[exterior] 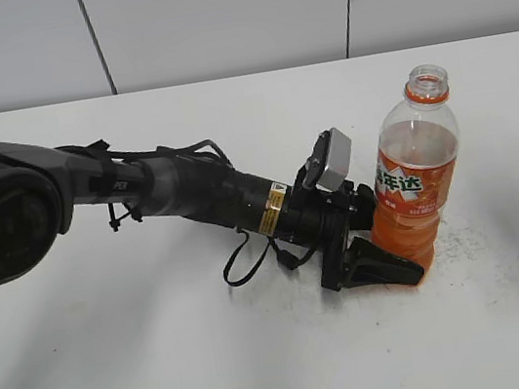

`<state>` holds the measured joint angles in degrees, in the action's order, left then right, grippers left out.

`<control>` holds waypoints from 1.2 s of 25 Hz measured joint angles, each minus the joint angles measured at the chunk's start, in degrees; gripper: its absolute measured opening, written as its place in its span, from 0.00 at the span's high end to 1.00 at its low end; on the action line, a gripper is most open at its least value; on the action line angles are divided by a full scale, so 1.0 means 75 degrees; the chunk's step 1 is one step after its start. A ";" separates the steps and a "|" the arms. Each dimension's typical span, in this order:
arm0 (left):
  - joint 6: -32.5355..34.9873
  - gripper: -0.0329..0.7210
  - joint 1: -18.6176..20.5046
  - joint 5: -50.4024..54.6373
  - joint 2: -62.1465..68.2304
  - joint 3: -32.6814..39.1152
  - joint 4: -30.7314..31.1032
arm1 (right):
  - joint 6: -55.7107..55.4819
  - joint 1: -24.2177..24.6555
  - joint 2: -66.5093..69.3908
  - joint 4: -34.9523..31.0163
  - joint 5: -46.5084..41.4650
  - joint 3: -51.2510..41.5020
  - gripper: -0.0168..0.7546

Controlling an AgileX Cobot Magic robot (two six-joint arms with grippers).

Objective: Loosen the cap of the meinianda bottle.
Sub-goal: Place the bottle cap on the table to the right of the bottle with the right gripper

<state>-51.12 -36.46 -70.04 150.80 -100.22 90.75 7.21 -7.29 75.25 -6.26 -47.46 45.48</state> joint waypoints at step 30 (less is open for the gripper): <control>0.0000 0.20 0.0000 0.0001 0.0000 0.0000 0.0006 | -0.0180 0.0024 0.3065 -0.0932 0.5809 -0.1856 0.62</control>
<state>-51.12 -36.46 -70.03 150.80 -100.22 90.80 5.86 -7.11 98.23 -13.25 -3.90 31.56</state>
